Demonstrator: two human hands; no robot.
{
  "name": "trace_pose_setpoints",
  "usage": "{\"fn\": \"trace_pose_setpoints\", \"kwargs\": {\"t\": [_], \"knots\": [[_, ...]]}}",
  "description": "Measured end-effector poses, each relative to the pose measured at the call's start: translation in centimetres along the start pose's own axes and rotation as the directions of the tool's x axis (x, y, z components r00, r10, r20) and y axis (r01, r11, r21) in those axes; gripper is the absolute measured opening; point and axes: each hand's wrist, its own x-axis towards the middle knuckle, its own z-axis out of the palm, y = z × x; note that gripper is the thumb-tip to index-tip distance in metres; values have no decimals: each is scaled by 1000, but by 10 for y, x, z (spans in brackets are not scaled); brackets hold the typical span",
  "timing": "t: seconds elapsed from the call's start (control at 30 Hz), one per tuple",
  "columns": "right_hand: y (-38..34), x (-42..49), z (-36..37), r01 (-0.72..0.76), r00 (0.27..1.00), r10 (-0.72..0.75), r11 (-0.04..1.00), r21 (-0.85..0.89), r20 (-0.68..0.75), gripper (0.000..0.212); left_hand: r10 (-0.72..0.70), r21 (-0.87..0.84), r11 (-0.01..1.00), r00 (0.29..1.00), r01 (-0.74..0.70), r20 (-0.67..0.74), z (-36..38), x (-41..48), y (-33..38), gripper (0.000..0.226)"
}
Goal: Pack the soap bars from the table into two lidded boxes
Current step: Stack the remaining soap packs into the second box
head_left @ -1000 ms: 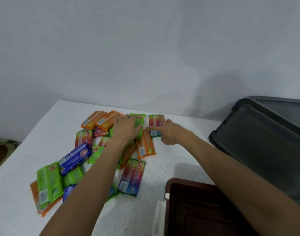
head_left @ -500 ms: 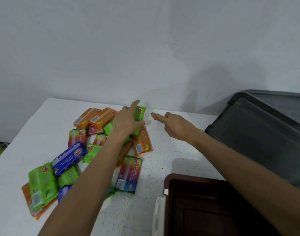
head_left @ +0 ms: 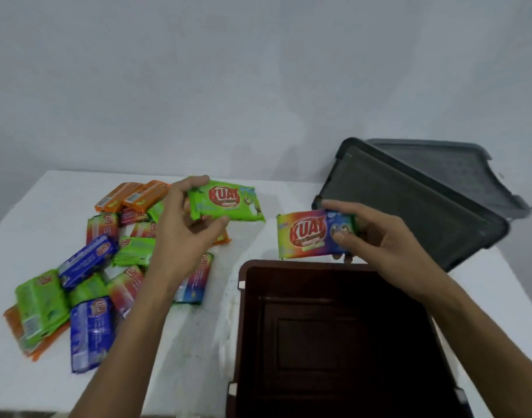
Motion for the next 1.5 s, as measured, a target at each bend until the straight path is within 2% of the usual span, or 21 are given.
{"fn": "trace_pose_setpoints", "kwargs": {"t": [0.17, 0.27, 0.4, 0.5, 0.53, 0.63, 0.7, 0.8, 0.87, 0.9, 0.93, 0.97, 1.0, 1.07, 1.17, 1.23, 1.27, 1.33, 1.43, 1.5], "knots": [[25, -51, 13, -145, 988, 131, 972, 184, 82, 41, -82, -118, 989, 994, 89, 67, 14, -47, -12, 64], [47, -61, 31, -207, 968, 174, 961, 183, 181, 46, -147, -103, 982, 984, 157, 99, 22, -67, -23, 65], [79, -50, 57, -282, 927, 263, 959, 36, 266, 48, -189, -89, 976, 976, 199, 110, 28, -81, -28, 62], [100, -39, 75, -359, 907, 354, 933, -20, 229, 48, -187, -76, 978, 978, 194, 96, 28, -83, -26, 62], [105, -38, 78, -353, 909, 366, 930, -101, 198, 47, -181, -67, 980, 979, 188, 97, 28, -83, -24, 62], [113, -38, 81, -187, 942, 291, 869, -459, 169, 46, -175, -38, 983, 978, 180, 111, 30, -84, -21, 63], [112, -39, 82, -104, 953, 241, 829, -550, 183, 45, -179, -31, 982, 976, 184, 120, 31, -85, -20, 63], [105, -40, 79, -96, 979, 188, 780, -618, 85, 38, -167, -19, 985, 977, 171, 135, 31, -86, -18, 64], [91, -41, 74, -113, 994, 100, 829, -547, -54, 26, -157, -24, 986, 976, 162, 150, 32, -87, -17, 65], [82, -43, 71, -120, 990, 80, 904, -409, -113, 22, -153, -36, 986, 975, 160, 159, 33, -88, -16, 65], [72, -44, 68, -115, 987, 90, 975, -189, -134, 22, -148, -57, 986, 974, 160, 171, 34, -89, -14, 64], [61, -46, 66, -115, 988, 120, 992, 58, -100, 28, -147, -83, 983, 971, 164, 187, 36, -91, -12, 64], [53, -47, 65, -126, 989, 143, 956, 263, -46, 36, -146, -101, 980, 967, 170, 209, 39, -92, -9, 64], [45, -51, 63, -136, 990, 138, 882, 451, 28, 43, -141, -109, 979, 954, 175, 266, 45, -95, -4, 63], [44, -60, 56, -136, 988, 156, 851, 507, 4, 34, -135, -11, 989, 917, 150, 376, 45, -94, -3, 59], [50, -69, 44, -164, 980, 200, 861, 482, -24, 32, -70, 231, 973, 911, -29, 406, 39, -90, -9, 54], [53, -76, 36, -188, 975, 222, 879, 438, -29, 31, -38, 345, 932, 915, -112, 401, 36, -89, -12, 52], [60, -86, 22, -260, 959, 283, 911, 319, -29, 30, -8, 484, 856, 932, -182, 364, 30, -87, -20, 46], [76, -92, 13, -394, 913, 404, 909, 133, -58, 29, 19, 592, 776, 947, -217, 322, 28, -91, -38, 42], [89, -88, 15, -475, 875, 476, 879, 29, -88, 28, 24, 596, 775, 952, -211, 306, 28, -95, -47, 39]]}}
